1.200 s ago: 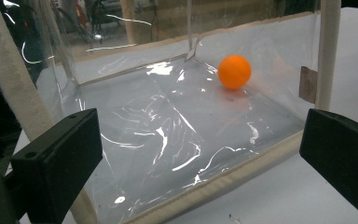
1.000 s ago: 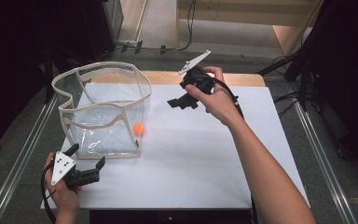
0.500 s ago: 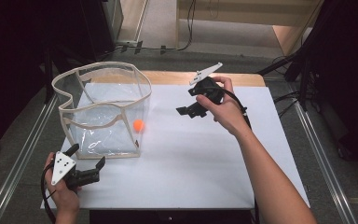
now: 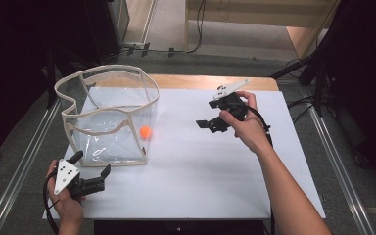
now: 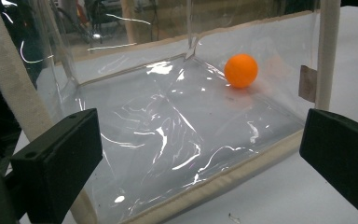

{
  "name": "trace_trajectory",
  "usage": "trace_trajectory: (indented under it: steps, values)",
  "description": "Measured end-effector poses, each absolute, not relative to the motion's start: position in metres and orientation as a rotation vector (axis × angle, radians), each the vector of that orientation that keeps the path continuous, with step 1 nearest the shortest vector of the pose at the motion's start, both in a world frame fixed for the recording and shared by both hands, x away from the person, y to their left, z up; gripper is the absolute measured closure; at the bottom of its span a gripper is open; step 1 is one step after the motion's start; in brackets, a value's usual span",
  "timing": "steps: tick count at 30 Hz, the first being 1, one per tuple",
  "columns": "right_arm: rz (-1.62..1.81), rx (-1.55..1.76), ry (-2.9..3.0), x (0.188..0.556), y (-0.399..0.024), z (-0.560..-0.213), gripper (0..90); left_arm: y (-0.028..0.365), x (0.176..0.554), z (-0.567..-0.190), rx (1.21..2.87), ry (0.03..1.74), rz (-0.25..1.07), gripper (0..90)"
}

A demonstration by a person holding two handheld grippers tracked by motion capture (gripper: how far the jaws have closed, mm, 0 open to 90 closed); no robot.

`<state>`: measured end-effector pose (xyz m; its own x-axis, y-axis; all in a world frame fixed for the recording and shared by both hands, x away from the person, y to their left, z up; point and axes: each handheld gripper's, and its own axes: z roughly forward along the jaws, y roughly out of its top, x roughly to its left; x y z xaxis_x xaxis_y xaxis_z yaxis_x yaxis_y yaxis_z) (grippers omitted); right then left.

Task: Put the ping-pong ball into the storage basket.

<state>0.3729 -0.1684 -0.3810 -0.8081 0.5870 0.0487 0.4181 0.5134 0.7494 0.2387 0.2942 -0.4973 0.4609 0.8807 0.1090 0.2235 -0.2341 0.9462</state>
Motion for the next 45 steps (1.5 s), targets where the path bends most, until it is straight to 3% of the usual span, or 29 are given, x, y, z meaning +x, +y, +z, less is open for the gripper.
trace_trajectory:
  steps: [45]
  values:
    - [1.286,1.009,2.378,0.315,-0.25,-0.454,9.4,0.293,0.238,-0.497,1.732,0.948,0.837,0.0]
